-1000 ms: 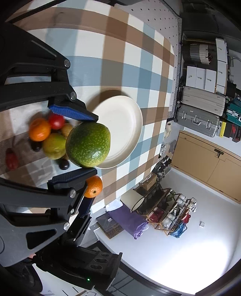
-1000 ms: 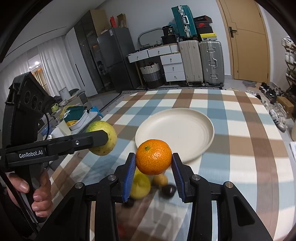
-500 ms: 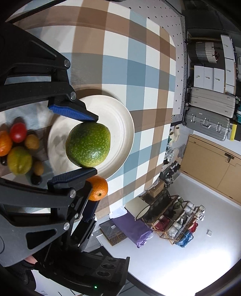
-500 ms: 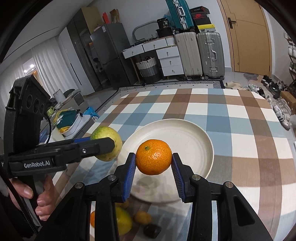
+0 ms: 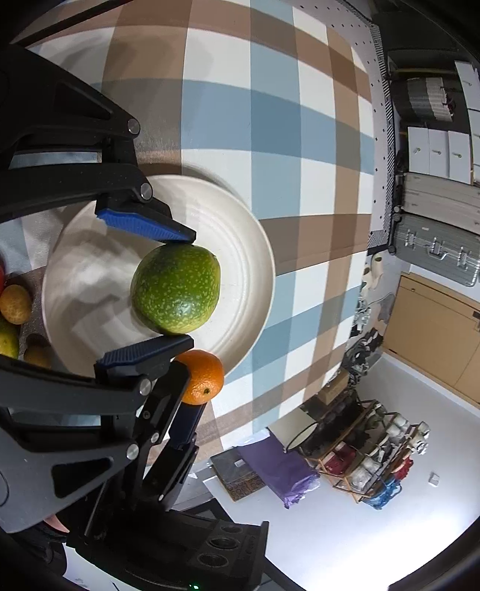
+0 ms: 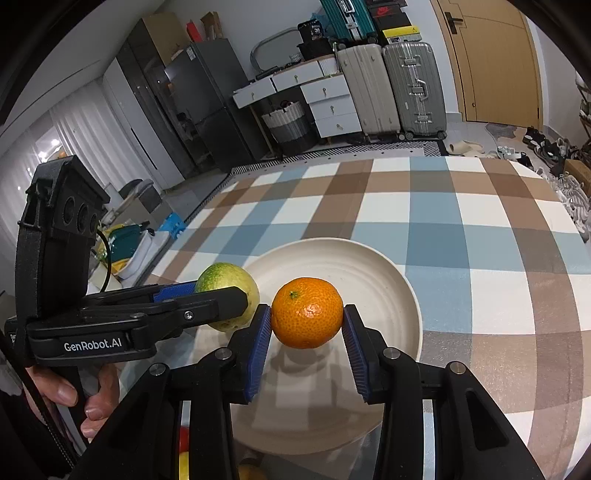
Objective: Organize fruits
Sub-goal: 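Lower both fruits onto the cream plate and open both tools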
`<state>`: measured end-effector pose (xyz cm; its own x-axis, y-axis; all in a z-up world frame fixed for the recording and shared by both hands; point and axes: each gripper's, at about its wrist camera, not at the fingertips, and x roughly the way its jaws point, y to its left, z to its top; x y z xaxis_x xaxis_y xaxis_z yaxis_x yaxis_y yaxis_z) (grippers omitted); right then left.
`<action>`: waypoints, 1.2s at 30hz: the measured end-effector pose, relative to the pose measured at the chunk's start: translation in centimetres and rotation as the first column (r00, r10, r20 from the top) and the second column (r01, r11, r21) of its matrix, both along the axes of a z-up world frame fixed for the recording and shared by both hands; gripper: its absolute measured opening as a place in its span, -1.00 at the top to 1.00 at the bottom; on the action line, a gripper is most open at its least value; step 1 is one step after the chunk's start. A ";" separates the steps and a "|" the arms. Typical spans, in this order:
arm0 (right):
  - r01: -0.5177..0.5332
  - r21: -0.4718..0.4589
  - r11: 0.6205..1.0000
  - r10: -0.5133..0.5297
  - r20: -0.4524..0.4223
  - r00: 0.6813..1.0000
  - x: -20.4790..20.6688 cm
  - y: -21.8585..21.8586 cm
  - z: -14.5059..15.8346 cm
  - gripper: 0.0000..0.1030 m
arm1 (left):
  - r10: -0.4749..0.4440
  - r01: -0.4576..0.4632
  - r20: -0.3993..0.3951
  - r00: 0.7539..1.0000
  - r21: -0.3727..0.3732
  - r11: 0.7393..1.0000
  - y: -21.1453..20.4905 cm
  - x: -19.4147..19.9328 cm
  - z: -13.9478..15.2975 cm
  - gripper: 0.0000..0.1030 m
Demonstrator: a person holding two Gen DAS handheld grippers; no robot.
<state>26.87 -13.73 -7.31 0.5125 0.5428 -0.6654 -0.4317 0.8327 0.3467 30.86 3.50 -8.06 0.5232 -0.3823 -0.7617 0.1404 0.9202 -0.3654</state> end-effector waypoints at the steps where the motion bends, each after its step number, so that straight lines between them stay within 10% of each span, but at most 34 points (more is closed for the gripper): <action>1: 0.001 -0.004 1.000 -0.001 -0.002 1.000 0.1 0.0 -0.2 0.23 | -0.004 0.004 -0.005 1.000 0.003 1.000 -0.2 0.1 -0.3 0.08; 14: -0.009 -0.012 1.000 0.009 -0.041 0.999 0.7 0.2 -1.8 0.19 | -0.011 0.010 -0.034 0.999 -0.010 1.000 -0.7 1.2 -2.2 0.08; 36: 0.043 0.038 0.998 -0.046 0.073 0.996 -5.3 -1.7 2.8 0.00 | 0.060 -0.073 0.113 0.992 0.113 0.991 0.9 -7.7 3.8 -0.19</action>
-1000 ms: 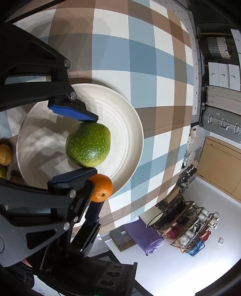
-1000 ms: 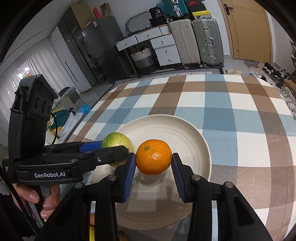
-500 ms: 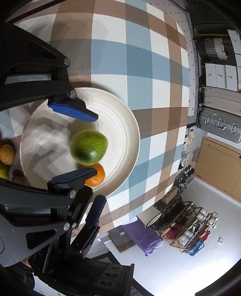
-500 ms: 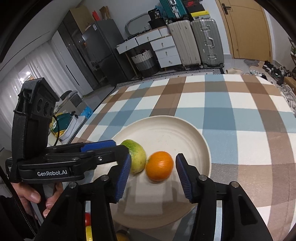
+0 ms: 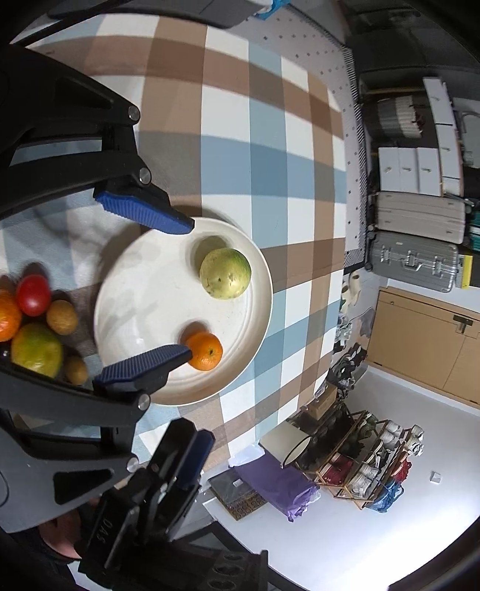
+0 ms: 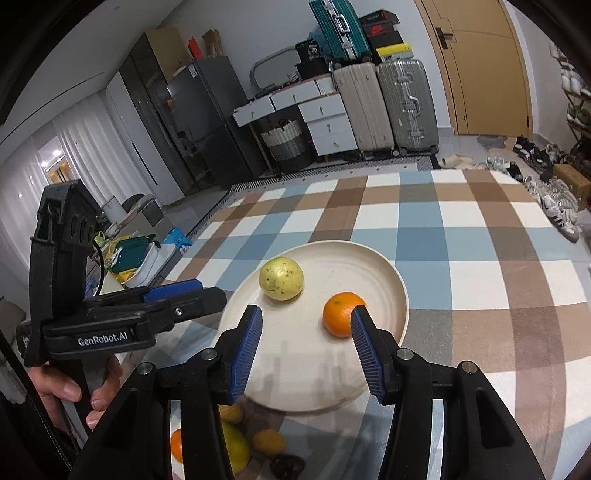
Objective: Organize fruits
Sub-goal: 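Lower both fruits onto the cream plate and open both tools, then move the left tool to the red tomato and grasp it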
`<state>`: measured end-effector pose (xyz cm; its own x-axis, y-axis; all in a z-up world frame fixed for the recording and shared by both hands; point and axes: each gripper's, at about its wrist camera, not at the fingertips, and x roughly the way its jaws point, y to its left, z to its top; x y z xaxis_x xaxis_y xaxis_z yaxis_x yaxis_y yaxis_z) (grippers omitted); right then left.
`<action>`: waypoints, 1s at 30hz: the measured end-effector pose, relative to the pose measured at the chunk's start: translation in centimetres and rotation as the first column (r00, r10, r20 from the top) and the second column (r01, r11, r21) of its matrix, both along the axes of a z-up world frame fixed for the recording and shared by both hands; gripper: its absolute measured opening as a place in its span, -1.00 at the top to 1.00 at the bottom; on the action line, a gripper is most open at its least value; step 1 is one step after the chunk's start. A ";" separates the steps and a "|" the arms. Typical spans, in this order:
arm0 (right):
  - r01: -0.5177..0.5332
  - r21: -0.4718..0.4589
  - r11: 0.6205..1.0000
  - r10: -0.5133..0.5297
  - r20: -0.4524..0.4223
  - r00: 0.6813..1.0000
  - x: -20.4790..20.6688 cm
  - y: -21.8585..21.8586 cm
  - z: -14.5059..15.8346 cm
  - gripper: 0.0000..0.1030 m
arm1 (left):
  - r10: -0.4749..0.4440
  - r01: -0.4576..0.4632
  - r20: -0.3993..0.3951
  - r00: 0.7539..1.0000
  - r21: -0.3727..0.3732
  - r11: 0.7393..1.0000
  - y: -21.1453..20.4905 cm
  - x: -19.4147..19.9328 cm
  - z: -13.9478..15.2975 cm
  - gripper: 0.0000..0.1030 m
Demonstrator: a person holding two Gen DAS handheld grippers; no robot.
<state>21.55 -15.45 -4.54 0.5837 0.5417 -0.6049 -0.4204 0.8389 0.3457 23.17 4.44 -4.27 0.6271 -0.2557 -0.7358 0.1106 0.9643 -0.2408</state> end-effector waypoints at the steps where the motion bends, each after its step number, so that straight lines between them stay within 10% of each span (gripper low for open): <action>1: 0.002 -0.001 1.000 -0.002 0.009 1.000 -0.4 0.0 0.2 -0.03 | 0.003 -0.003 0.006 1.000 0.004 1.000 0.0 -0.6 0.3 -0.22; 30: 0.054 -0.037 0.998 -0.044 0.231 0.972 -13.5 -0.1 4.3 -0.76 | 0.074 -0.081 0.121 0.990 0.049 0.996 -0.3 -15.7 3.9 -0.94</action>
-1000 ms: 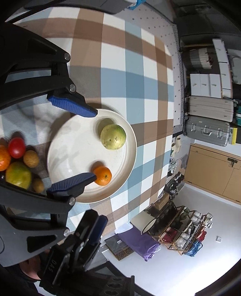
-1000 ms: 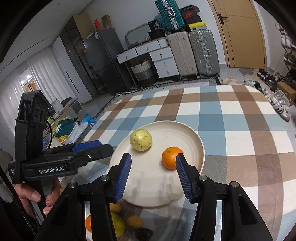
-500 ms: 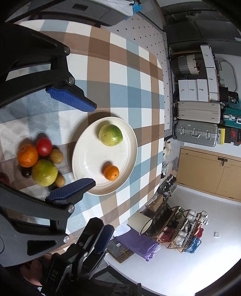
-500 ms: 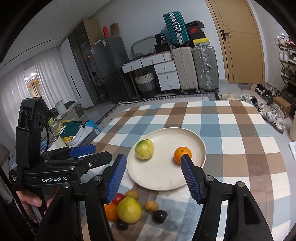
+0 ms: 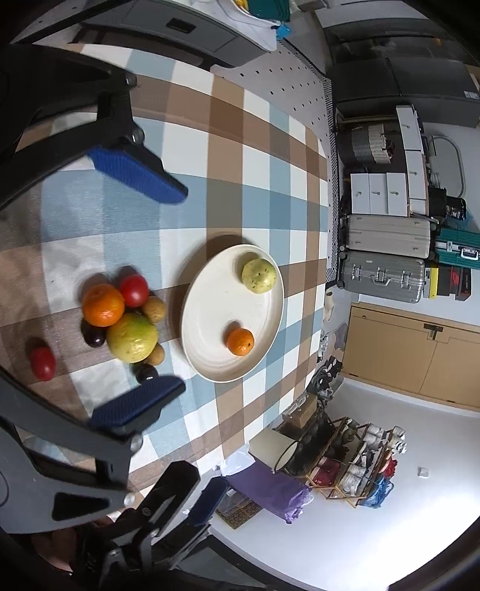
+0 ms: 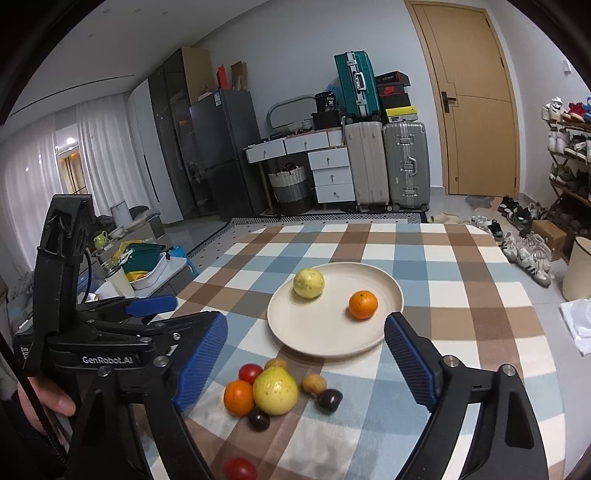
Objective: Organize fruits
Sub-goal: 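Move the left tool to the red tomato and grasp it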
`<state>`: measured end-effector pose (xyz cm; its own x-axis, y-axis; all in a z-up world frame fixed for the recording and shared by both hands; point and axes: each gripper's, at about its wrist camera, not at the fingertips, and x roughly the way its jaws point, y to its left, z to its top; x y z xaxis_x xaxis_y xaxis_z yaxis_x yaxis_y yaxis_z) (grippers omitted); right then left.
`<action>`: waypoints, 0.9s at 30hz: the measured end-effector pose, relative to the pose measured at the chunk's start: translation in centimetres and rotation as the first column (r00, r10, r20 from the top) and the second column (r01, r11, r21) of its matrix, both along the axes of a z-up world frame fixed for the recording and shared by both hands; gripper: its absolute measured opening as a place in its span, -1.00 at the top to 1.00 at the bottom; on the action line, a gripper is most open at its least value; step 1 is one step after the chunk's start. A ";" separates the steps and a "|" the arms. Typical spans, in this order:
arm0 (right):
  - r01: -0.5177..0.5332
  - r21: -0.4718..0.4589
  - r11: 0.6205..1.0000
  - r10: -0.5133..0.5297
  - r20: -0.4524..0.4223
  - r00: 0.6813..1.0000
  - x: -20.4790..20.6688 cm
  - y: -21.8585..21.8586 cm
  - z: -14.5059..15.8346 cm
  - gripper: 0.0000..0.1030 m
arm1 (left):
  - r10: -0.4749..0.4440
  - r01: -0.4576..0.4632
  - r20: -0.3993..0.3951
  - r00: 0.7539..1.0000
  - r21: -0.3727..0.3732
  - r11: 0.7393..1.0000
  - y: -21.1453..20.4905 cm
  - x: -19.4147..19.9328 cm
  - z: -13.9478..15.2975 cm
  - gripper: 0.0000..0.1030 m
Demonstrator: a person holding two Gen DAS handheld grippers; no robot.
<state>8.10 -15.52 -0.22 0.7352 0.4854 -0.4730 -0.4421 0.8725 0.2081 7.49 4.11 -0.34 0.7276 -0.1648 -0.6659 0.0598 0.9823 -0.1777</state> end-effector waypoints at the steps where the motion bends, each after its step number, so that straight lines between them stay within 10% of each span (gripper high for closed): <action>1: 0.004 0.002 1.000 -0.004 -0.002 1.000 -0.2 -0.2 -0.1 -0.77 | 0.003 -0.003 0.006 1.000 -0.004 1.000 0.1 -0.3 0.0 -0.98; 27: 0.047 0.021 0.999 -0.047 -0.024 0.999 -5.3 -2.3 -2.6 -0.90 | -0.096 0.092 -0.111 0.989 -0.038 0.995 -2.9 -5.8 -8.5 -0.98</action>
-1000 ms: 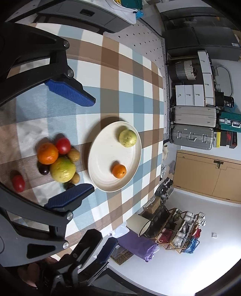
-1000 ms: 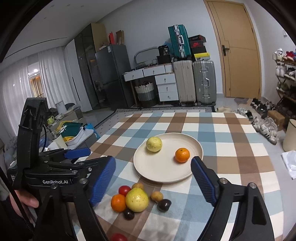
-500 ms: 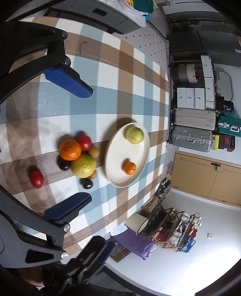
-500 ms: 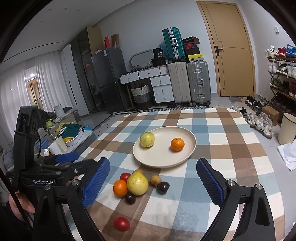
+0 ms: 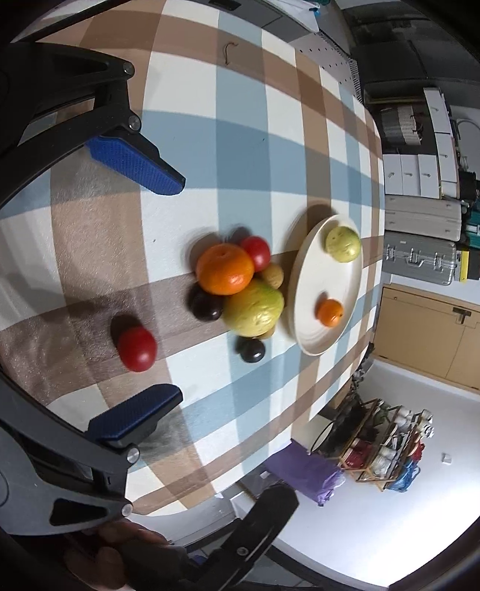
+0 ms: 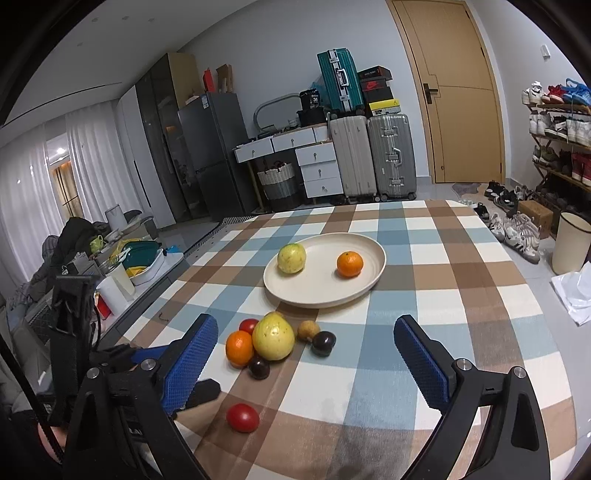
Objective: Organize fruits
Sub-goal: 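Move the left tool to the red tomato and grasp it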
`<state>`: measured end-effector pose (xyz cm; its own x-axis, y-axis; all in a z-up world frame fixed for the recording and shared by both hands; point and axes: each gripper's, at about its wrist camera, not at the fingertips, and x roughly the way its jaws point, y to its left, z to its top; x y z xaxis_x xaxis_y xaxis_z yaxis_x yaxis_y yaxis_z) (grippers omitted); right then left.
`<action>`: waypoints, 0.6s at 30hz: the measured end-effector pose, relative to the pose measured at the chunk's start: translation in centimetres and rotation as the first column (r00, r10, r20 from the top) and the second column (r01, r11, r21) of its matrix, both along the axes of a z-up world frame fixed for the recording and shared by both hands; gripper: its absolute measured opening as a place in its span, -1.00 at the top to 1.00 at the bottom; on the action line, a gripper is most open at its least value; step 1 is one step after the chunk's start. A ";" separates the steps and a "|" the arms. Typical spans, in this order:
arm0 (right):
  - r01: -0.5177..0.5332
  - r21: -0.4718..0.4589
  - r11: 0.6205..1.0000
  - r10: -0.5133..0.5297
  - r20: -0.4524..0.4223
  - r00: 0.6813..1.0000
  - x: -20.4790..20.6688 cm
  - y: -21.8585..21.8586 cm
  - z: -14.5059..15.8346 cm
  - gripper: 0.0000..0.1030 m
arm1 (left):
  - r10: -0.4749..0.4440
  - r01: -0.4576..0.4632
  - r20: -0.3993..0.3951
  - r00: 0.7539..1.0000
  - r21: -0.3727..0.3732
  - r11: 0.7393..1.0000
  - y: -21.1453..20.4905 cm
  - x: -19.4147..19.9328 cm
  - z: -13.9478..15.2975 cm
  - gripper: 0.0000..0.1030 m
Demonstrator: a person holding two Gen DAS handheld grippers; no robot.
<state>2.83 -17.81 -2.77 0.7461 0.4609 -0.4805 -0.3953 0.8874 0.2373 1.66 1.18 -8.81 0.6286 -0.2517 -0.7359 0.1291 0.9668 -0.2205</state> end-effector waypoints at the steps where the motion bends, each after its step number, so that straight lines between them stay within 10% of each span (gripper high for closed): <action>1: 0.000 -0.001 1.000 0.000 -0.001 1.000 -0.1 0.0 -0.1 -0.90 | -0.004 0.004 -0.001 1.000 0.005 1.000 -0.3 0.0 -0.2 -0.98; 12: 0.006 -0.005 1.000 -0.006 -0.025 1.000 -0.7 -0.3 -0.7 -0.91 | -0.090 0.092 -0.023 0.996 0.064 0.994 -3.1 0.2 -1.8 -0.82; 18: 0.009 -0.008 1.000 -0.009 -0.044 0.999 -0.6 -0.4 -1.0 -0.91 | -0.124 0.125 -0.058 0.991 0.026 0.992 -3.1 0.4 -2.7 -0.20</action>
<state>2.21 -18.18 -3.77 0.7282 0.4503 -0.5166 -0.3766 0.8928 0.2473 2.08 -1.96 -11.46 0.5509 -0.3033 -0.7775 0.2370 0.9501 -0.2027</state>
